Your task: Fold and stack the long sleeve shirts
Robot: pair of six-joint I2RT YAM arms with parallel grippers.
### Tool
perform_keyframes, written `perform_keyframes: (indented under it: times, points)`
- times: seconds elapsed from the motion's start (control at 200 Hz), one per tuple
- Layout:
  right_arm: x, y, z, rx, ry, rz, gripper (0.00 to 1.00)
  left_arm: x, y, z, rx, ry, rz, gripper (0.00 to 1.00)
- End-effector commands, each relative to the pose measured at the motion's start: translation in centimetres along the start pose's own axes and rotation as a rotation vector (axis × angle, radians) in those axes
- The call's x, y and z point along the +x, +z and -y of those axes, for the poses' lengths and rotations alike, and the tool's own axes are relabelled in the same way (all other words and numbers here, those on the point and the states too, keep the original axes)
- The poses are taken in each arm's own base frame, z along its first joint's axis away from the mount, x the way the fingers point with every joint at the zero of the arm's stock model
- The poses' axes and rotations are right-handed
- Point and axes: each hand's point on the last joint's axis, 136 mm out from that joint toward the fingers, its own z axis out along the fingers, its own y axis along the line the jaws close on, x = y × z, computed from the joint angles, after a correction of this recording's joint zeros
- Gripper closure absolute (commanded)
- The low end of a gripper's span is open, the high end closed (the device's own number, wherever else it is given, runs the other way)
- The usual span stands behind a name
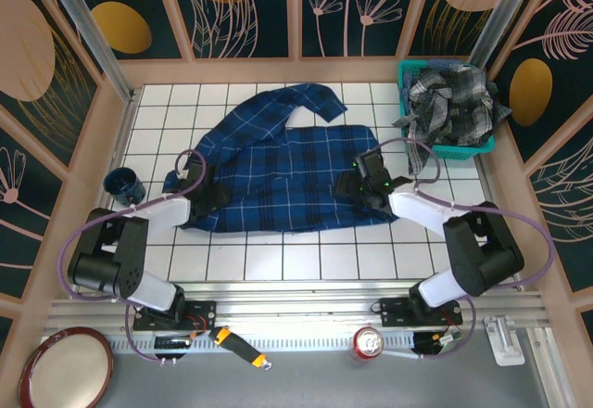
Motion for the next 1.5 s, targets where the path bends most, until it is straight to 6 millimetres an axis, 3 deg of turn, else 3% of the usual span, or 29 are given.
perform_keyframes:
  times: [0.0, 0.065, 0.165, 0.235, 0.345, 0.41, 0.495, 0.576, 0.676, 0.811, 0.986, 1.146, 1.191, 1.261, 1.361, 1.471, 1.491]
  points:
    - [-4.2, -0.7, 0.6, -0.004, 0.014, 0.066, 0.05, -2.5, -1.1, 0.3, -0.087, 0.038, -0.001, 0.30]
    - [-7.7, -0.9, 1.6, 0.028, 0.018, 0.118, 0.05, -6.7, -1.9, 3.0, -0.091, 0.066, 0.065, 0.19]
    - [-12.7, -0.2, 2.2, 0.073, -0.021, 0.164, 0.05, -13.3, -3.4, 7.1, -0.092, 0.098, 0.179, 0.12]
    - [-15.2, 1.1, 1.5, 0.060, -0.071, 0.175, 0.05, -16.1, -2.5, 9.4, -0.096, 0.134, 0.210, 0.08]
    - [-18.4, 3.8, 1.2, 0.062, -0.110, 0.158, 0.08, -20.1, -0.9, 12.8, -0.074, 0.196, 0.247, 0.06]
    - [-20.0, 5.2, 1.0, 0.080, -0.156, 0.155, 0.09, -21.7, 1.3, 14.5, -0.059, 0.261, 0.247, 0.06]
    - [-21.4, 7.0, 0.0, 0.047, -0.216, 0.152, 0.10, -23.8, 4.0, 15.4, -0.072, 0.309, 0.246, 0.06]
    - [-21.8, 8.9, -0.5, 0.010, -0.255, 0.109, 0.11, -25.5, 6.5, 15.0, -0.081, 0.311, 0.218, 0.07]
    - [-21.4, 11.6, -0.7, -0.004, -0.309, 0.067, 0.12, -26.1, 9.5, 14.2, -0.040, 0.312, 0.170, 0.08]
    - [-20.6, 14.1, -0.3, -0.007, -0.340, 0.018, 0.14, -24.0, 12.4, 12.7, -0.039, 0.369, 0.079, 0.07]
    - [-19.3, 15.3, -0.7, -0.059, -0.348, -0.022, 0.18, -21.3, 14.8, 11.0, -0.039, 0.399, 0.005, 0.10]
    - [-17.8, 15.7, -0.9, -0.096, -0.356, -0.058, 0.26, -20.1, 15.7, 11.4, 0.014, 0.414, -0.040, 0.24]
    - [-17.5, 15.9, -0.8, -0.098, -0.358, -0.065, 0.30, -20.0, 15.9, 11.5, 0.022, 0.416, -0.045, 0.30]
    - [-17.5, 15.9, -0.4, -0.083, -0.350, -0.060, 0.35, -20.3, 16.0, 11.3, 0.013, 0.414, -0.041, 0.51]
    - [-17.8, 15.5, -0.5, -0.086, -0.345, -0.042, 0.59, -20.4, 15.5, 11.7, 0.043, 0.410, -0.050, 0.78]
    - [-18.9, 14.0, -1.2, -0.096, -0.349, -0.003, 0.81, -21.7, 13.2, 12.7, 0.070, 0.407, -0.022, 1.00]
    - [-19.2, 13.7, -1.2, -0.097, -0.350, 0.006, 0.84, -22.0, 12.7, 12.9, 0.078, 0.408, -0.014, 1.00]
